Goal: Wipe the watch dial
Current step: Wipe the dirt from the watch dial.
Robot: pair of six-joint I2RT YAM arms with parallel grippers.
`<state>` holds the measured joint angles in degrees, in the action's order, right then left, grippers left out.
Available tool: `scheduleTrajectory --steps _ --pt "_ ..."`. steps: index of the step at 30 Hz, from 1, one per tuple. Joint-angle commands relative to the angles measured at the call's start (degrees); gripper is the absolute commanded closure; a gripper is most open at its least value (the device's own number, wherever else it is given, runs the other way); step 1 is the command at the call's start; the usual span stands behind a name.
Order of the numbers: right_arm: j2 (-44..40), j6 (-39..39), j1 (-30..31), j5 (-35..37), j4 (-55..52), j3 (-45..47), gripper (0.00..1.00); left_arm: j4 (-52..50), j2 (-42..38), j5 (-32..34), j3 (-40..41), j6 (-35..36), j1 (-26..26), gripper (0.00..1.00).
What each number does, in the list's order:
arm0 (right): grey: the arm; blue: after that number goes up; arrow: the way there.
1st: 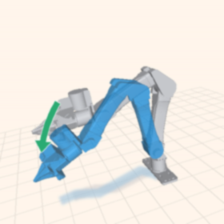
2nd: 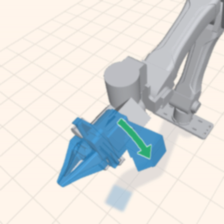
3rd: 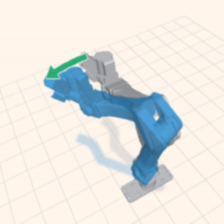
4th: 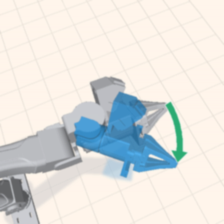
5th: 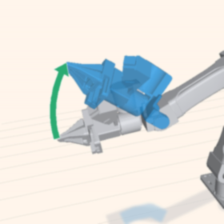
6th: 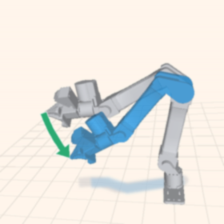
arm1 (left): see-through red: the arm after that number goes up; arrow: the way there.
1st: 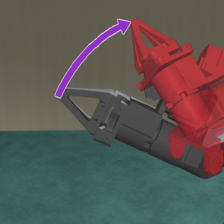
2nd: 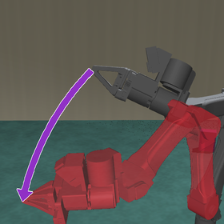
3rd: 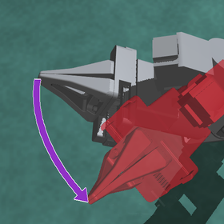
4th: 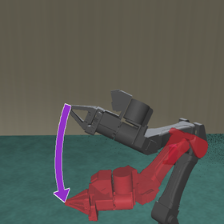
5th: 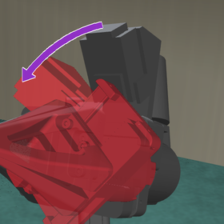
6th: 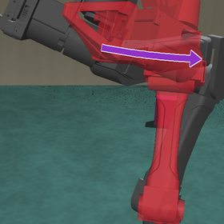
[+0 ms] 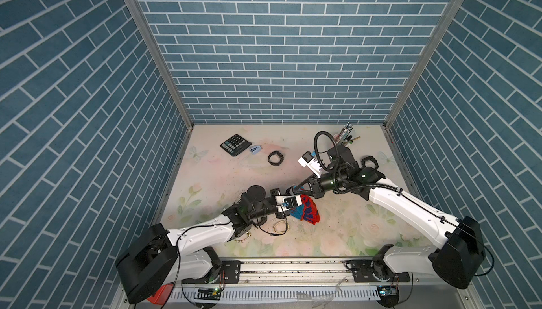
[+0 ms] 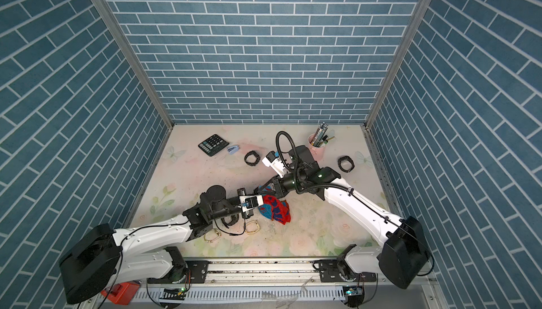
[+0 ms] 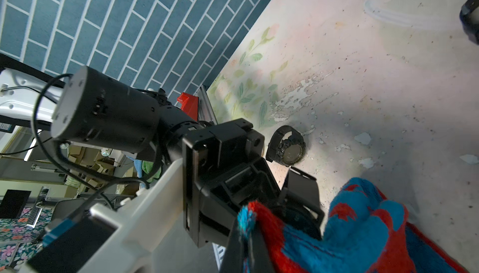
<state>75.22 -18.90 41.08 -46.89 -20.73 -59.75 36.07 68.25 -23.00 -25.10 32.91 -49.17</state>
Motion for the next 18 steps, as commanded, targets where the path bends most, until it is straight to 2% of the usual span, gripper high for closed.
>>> scheduleTrajectory --steps 1,9,18 --pt "1.0 -1.8 0.3 -0.5 0.2 1.8 1.00 2.9 -0.6 -1.1 -0.9 1.9 -0.3 1.00" --pt "0.0 0.0 -0.2 3.0 -5.2 2.4 1.00 5.1 -0.9 0.0 -0.2 2.5 -0.3 1.00" --pt "-0.6 0.8 -1.1 2.4 -6.4 2.9 1.00 6.8 -3.6 -1.3 0.9 2.0 -0.3 1.00"
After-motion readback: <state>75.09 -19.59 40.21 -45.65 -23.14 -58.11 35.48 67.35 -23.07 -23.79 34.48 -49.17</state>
